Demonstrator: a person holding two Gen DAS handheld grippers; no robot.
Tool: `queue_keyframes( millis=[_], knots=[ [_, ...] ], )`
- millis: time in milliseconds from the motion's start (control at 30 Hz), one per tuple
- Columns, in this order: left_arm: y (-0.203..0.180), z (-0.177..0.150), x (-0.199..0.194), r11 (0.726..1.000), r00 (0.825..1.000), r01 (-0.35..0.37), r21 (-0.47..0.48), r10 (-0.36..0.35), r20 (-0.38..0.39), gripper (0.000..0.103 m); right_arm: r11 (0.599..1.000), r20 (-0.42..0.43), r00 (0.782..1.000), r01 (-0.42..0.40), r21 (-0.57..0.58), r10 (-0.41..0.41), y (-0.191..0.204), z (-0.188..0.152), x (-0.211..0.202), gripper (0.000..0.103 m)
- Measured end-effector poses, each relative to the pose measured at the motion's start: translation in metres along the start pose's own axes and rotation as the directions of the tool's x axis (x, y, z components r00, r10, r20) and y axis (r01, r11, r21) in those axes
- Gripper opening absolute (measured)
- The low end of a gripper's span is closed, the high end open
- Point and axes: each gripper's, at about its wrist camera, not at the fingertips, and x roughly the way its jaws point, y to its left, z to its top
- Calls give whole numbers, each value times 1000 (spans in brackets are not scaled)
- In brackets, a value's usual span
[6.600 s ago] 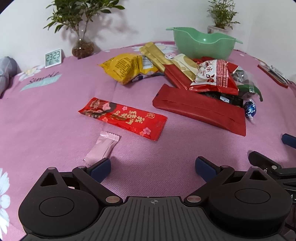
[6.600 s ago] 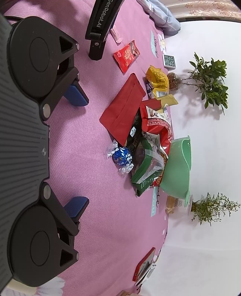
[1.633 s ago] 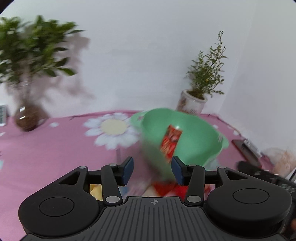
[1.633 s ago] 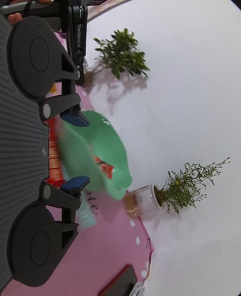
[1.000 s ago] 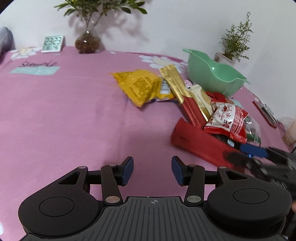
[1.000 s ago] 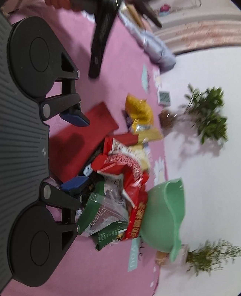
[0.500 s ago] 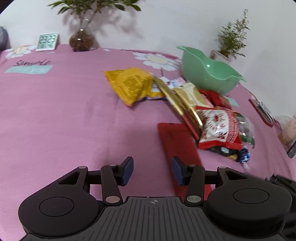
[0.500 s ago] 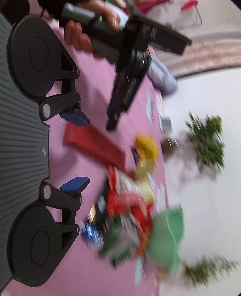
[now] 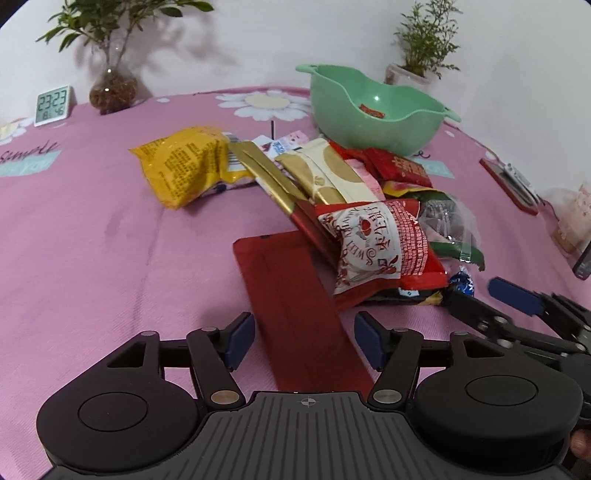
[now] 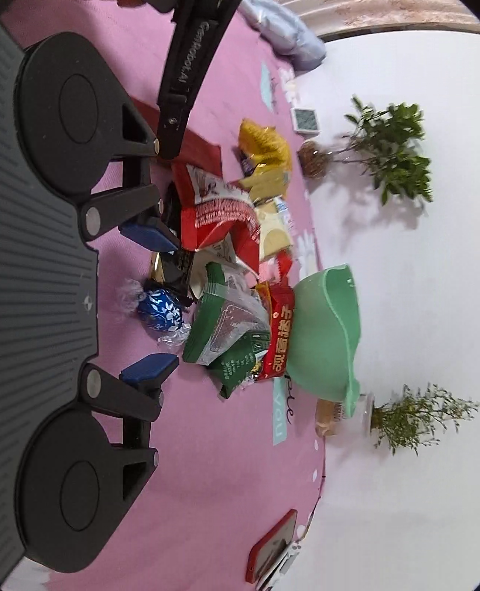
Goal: Organize snacks
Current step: 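Grasp the red box with the left tool while the right tool grasps the blue chocolate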
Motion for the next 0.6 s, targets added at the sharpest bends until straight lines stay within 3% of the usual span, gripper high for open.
queue_keyframes(
  millis=[67,233,333,600],
  knots=[
    [-6,1,3,1000,1000,-16,14,16,-2,103,1000,-14,1000,9,-3,-9,0,0,9,52],
    [-17,-4,17,992,996,-88,95,89,-6,103,999,-24,999,32,2,-32,-7,-8,8,31],
    [-16,-9,16,985,994,-109,132,106,24,103,999,-13,999,47,18,-47,-17,-13,-1,31],
    [4,-11,7,991,996,-90,103,86,37,103,997,-24,997,75,28,-74,-24,-13,-7,37]
  ],
)
